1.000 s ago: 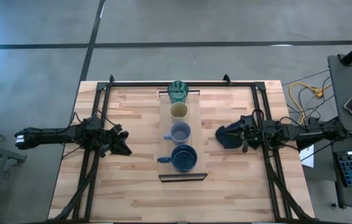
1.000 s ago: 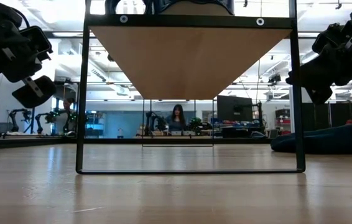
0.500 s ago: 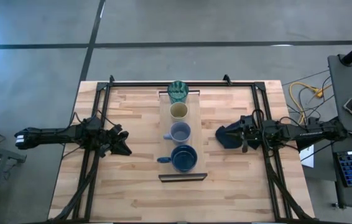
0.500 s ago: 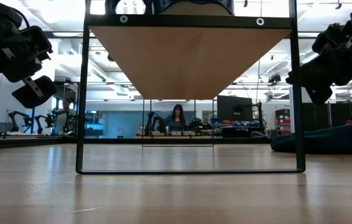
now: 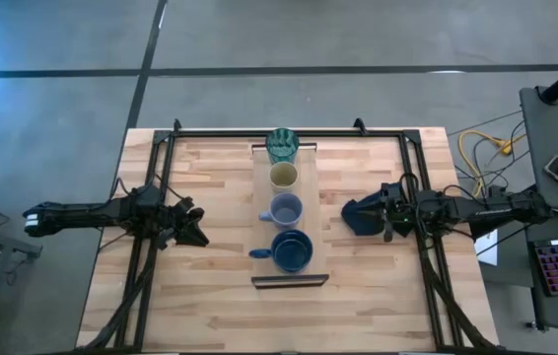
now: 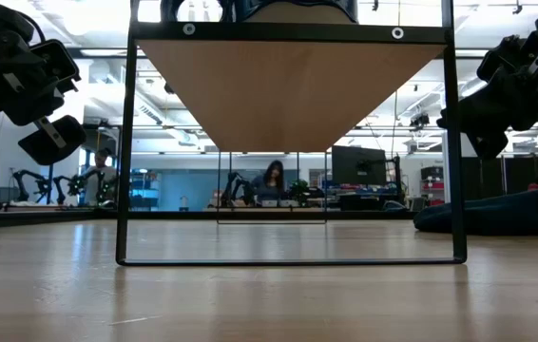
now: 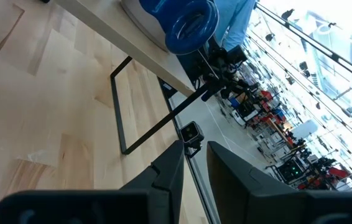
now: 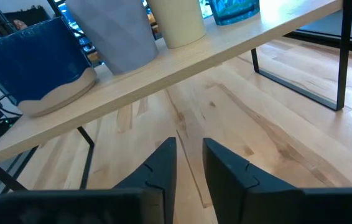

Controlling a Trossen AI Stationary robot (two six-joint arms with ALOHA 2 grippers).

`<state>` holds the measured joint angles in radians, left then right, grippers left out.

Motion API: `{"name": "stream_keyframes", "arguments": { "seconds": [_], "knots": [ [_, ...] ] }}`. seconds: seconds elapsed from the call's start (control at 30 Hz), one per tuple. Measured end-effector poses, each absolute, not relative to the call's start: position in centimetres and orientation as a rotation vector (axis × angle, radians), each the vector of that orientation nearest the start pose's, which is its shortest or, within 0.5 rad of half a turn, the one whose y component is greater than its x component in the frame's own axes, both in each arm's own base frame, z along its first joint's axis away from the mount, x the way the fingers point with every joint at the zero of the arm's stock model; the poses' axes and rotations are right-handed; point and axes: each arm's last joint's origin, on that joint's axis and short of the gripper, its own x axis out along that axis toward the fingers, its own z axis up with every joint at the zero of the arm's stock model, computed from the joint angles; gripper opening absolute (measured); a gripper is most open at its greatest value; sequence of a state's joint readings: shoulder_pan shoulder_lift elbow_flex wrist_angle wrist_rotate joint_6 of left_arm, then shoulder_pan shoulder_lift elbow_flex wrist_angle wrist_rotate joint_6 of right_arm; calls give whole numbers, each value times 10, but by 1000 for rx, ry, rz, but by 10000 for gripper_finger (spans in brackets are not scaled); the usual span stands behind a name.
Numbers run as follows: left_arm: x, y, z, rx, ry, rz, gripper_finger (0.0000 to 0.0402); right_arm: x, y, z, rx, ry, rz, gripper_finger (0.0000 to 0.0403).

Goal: Stack small to large cups/mugs on shelf
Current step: Return to Home Position

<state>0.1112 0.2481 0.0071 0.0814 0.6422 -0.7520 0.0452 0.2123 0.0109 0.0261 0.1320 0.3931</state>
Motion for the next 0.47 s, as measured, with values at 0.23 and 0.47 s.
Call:
{"name": "stream_keyframes", "arguments": {
  "seconds": [0.23,0.47],
  "knots": [
    [107,-5,154,-792,344,-450,57,109,1,152,376,155,-120,69],
    [107,-5,154,-792,343,-450,57,109,1,152,376,155,-120,79]
  ]
}}
